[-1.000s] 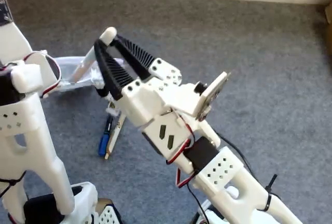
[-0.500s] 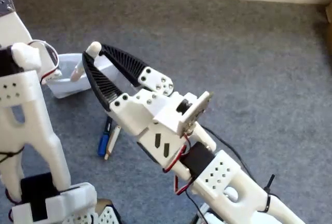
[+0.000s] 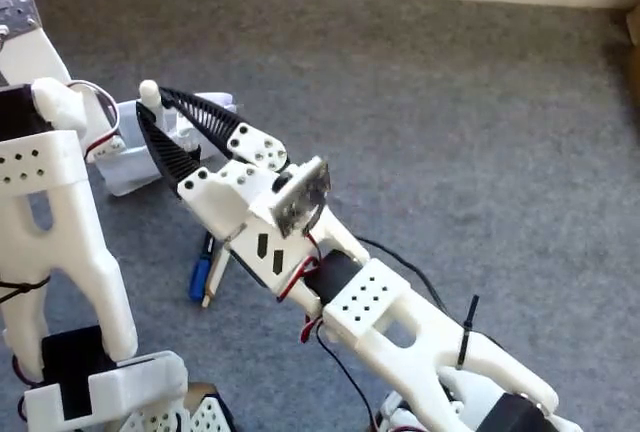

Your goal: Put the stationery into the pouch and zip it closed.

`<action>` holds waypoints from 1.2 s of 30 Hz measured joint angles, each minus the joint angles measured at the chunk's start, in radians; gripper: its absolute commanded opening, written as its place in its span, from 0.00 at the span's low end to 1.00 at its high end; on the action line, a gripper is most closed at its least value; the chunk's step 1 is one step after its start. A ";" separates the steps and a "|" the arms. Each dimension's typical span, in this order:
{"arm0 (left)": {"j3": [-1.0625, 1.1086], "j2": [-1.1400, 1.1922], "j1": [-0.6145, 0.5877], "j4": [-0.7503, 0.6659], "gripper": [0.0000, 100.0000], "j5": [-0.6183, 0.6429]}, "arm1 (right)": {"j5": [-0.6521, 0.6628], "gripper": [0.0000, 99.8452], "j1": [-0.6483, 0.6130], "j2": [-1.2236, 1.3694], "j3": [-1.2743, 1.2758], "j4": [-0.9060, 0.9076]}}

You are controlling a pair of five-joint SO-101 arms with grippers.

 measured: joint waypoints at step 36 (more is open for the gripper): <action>0.006 0.003 0.000 0.003 0.08 0.000 | 0.146 0.00 -0.037 0.273 -0.173 -0.367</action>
